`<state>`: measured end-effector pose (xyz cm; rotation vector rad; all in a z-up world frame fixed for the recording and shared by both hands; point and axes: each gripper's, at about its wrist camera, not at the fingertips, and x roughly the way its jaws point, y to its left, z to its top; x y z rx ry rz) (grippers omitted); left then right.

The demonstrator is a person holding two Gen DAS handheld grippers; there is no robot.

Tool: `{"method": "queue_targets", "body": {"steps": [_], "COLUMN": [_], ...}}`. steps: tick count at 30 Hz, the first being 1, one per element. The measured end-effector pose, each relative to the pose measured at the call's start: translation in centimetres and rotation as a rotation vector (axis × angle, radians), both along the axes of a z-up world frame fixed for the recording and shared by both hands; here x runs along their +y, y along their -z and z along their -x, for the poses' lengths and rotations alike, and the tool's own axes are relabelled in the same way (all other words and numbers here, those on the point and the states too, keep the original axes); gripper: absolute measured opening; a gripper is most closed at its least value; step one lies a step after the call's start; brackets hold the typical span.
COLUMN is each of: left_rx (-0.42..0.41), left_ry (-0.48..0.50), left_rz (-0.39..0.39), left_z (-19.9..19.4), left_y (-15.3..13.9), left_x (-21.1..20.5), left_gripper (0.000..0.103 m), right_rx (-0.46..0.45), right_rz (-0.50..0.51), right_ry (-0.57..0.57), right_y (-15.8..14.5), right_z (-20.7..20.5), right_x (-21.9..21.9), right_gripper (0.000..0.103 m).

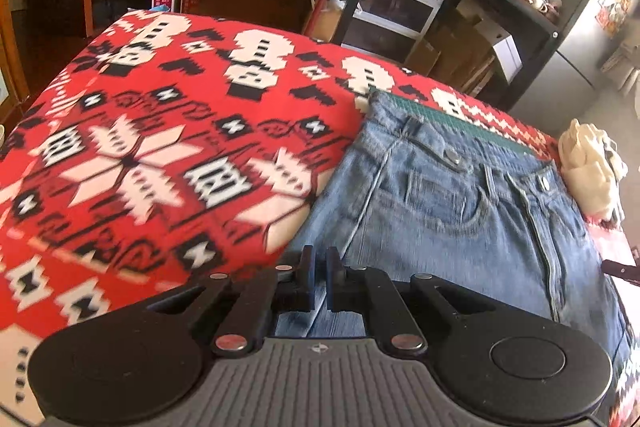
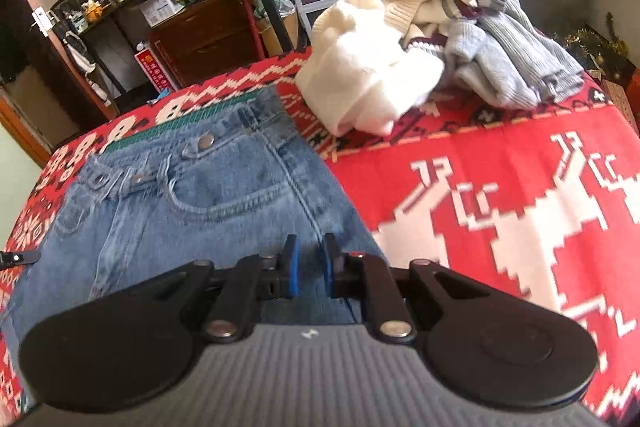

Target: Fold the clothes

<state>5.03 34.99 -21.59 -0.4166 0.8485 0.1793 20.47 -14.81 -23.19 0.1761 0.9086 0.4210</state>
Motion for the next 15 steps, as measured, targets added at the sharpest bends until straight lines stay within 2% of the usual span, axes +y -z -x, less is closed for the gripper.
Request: {"method": "queue_targets", "body": {"steps": [10, 15], "left_rx": [0.025, 0.053], "left_ry": [-0.034, -0.014], "left_rz": [0.032, -0.028], "left_z": [5.3, 6.3], "left_y": [-0.1, -0.6], "left_x": [0.5, -0.1], "left_gripper": [0.007, 0.007], "right_rx": [0.038, 0.055], "right_rz": [-0.042, -0.043], "right_ry": [0.031, 0.051], "right_y": [-0.1, -0.2], "right_z": [4.6, 6.4], "right_x": [-3.2, -4.1], "right_gripper": [0.013, 0.013]}}
